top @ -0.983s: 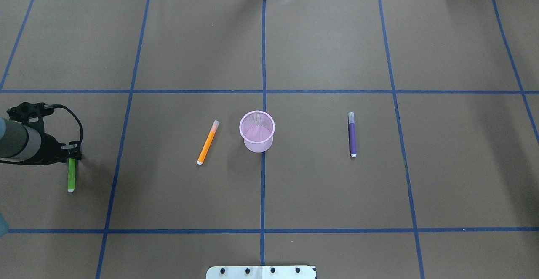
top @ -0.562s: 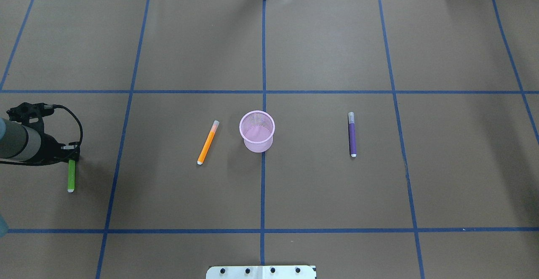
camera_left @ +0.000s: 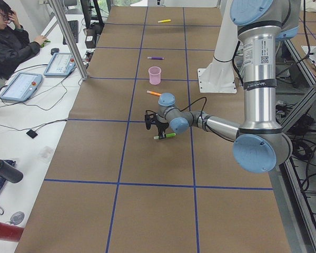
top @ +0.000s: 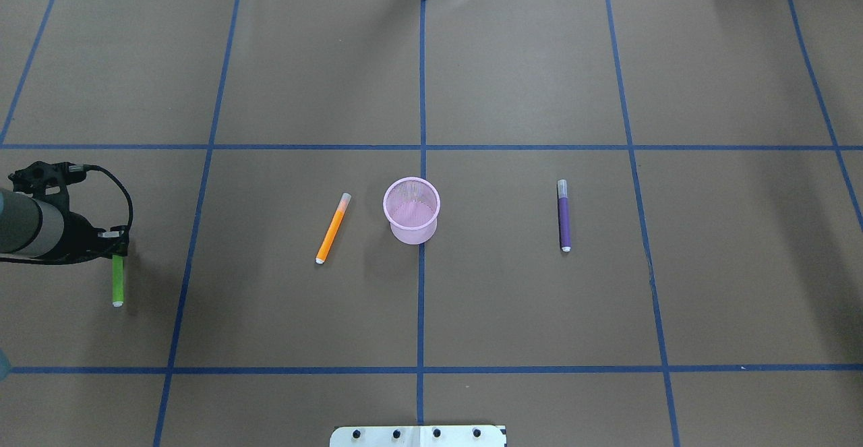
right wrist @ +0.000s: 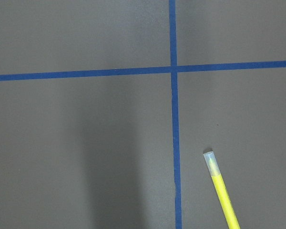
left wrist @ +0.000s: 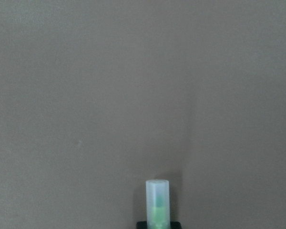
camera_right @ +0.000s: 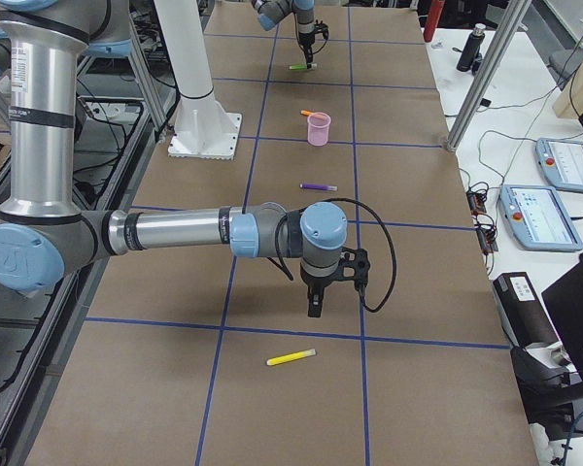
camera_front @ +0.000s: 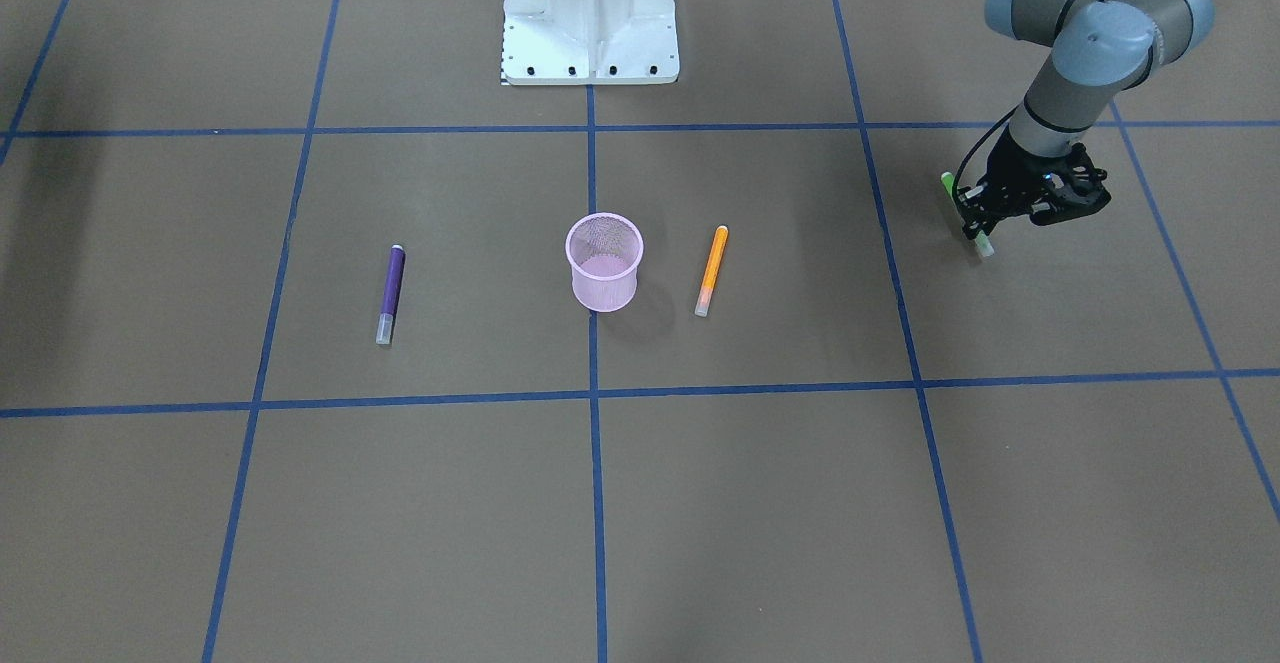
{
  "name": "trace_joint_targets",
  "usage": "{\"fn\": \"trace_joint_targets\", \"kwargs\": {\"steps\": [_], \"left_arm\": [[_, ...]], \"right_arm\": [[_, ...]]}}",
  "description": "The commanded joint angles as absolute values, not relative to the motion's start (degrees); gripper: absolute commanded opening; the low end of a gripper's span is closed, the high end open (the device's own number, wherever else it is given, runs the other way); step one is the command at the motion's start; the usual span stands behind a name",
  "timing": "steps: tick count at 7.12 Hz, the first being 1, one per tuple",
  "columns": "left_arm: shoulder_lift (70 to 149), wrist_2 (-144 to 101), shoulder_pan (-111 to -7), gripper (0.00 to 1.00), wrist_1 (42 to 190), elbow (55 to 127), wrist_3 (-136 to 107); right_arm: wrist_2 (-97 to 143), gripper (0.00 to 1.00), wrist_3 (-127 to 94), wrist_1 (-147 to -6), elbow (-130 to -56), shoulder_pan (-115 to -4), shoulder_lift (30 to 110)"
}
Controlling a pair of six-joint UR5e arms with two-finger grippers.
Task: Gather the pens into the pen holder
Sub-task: 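Hold the green marker upright in the left gripper, then lift the green marker and carry it toward the pink cup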
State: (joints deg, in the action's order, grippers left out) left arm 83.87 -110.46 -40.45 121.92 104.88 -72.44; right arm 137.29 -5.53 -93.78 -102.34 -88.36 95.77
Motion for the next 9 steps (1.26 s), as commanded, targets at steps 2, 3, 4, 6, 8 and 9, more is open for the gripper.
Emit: {"fn": "trace_joint_targets", "kwargs": {"steps": [2, 3, 4, 6, 8, 9], "left_arm": [[83.85, -110.22, -43.92, 0.00, 120.77, 113.09, -73.21], [85.15, -110.21, -48.12, 0.00, 120.24, 115.38, -73.21], [87.34, -110.39, -50.95, 0.00, 119.19, 116.44, -73.21], [100.30, -110.22, -53.52, 0.00, 106.25, 117.33, -73.21], [108.87, -105.95, -54.32, 0.00, 100.73, 117.60, -73.30], [109.42, -102.86, -53.97, 0.00, 100.29, 117.42, -73.30]], "right_arm": [[137.11, 1.00, -9.84, -93.52, -101.51, -87.80, 95.01], [137.20, 1.00, -10.19, -91.08, -101.43, -87.37, 95.36], [137.37, 1.00, -10.54, -89.31, -100.03, -87.19, 95.71], [137.02, 1.00, -10.46, -85.71, -95.30, -84.83, 94.84], [132.32, 1.00, -10.46, -79.48, -90.12, -81.58, 93.96], [129.93, 1.00, -9.68, -76.15, -87.83, -81.04, 93.96]]}}
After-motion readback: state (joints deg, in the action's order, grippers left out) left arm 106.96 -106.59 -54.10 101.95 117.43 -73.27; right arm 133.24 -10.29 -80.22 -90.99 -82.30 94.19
